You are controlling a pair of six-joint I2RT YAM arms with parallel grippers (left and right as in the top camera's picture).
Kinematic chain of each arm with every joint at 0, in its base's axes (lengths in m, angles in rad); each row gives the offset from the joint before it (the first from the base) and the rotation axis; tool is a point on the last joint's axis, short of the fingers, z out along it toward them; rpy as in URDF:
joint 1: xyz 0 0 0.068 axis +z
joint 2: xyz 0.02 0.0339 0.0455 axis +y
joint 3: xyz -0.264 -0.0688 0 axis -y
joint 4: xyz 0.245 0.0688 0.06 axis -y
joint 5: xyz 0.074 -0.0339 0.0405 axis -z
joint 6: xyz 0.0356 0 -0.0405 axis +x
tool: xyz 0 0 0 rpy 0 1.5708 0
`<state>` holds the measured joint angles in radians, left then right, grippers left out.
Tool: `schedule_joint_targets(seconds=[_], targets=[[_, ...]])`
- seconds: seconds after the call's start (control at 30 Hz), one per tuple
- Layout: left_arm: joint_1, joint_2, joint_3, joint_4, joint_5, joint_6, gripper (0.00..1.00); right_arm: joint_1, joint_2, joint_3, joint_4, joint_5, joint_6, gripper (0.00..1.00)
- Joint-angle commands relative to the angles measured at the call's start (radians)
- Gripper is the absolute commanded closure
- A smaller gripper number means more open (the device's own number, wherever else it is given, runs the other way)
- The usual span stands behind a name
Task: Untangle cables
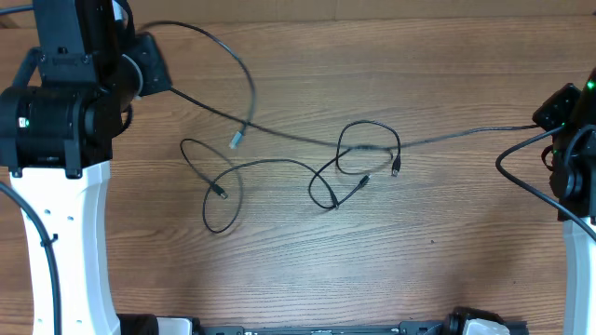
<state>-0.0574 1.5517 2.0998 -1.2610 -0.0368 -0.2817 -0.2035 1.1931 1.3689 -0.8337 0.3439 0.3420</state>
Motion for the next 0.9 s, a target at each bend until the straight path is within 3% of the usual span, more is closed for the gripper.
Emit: schedule_joint_targets(seconds=[0.0, 0.13, 0.23, 0.4, 0.57, 0.73, 0.87], targets=[[-0.009, 0.033, 0.007, 0.001, 0.237, 0.01, 0.82, -0.008, -0.013, 0.029, -0.01, -0.089, -0.008, 0.96], [-0.026, 0.066, 0.007, 0.005, 0.24, 0.062, 0.55, -0.008, -0.013, 0.029, -0.032, -0.26, -0.04, 0.96], [-0.029, 0.093, 0.007, 0.01, 0.241, 0.089, 0.42, -0.007, -0.013, 0.029, -0.029, -0.449, -0.122, 0.96], [-0.037, 0.124, 0.007, -0.003, 0.332, 0.125, 0.39, 0.006, -0.013, 0.029, -0.032, -0.694, -0.247, 0.96], [-0.105, 0.146, 0.006, -0.032, 0.449, 0.257, 0.37, 0.014, -0.013, 0.029, -0.033, -0.708, -0.247, 0.96], [-0.223, 0.197, 0.005, -0.121, 0.448, 0.435, 0.32, 0.014, -0.013, 0.029, -0.038, -0.704, -0.247, 0.96], [-0.304, 0.257, 0.005, -0.182, 0.447, 0.506, 0.31, 0.014, -0.013, 0.029, -0.049, -0.704, -0.247, 0.96]])
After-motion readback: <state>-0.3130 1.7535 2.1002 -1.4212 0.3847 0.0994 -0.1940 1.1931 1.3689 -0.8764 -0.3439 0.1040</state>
